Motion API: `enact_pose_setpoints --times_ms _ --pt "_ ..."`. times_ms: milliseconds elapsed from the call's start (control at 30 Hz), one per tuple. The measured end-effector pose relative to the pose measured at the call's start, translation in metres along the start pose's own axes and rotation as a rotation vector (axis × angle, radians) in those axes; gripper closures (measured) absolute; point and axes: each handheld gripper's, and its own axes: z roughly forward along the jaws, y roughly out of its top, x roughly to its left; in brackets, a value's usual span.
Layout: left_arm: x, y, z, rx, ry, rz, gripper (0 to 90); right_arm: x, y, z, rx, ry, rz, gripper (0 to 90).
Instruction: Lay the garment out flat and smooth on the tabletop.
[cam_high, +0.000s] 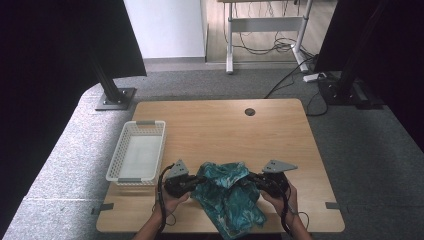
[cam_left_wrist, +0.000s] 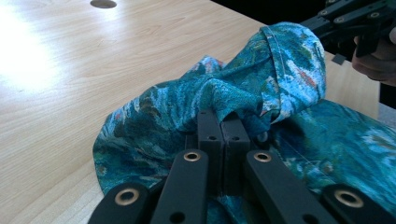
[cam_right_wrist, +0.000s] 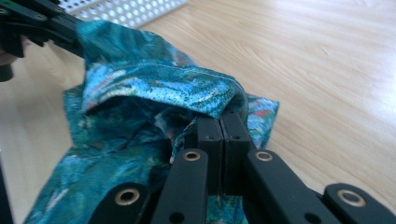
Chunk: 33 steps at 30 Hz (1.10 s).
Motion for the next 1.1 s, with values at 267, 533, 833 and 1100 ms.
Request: enact_pose_setpoints --times_ms 267,533,833,1100 --pt "0.002 -0.004 0.009 0.015 0.001 -0.031 80.7 -0.009 -0.007 0.009 0.026 -0.038 0.046 88.0" --pt "-0.005 -0.022 0.011 0.078 -0.034 -0.055 54.9 -0.013 -0.012 0.01 0.032 -0.048 0.063 87.6" --pt "-0.021 -0.033 0.022 0.195 -0.008 -0.035 77.2 -0.014 -0.017 0.011 0.037 -0.052 0.076 85.0" --pt "-0.012 -0.029 0.013 0.177 -0.045 -0.062 89.7 -0.014 -0.027 0.008 0.047 0.014 0.138 52.1"
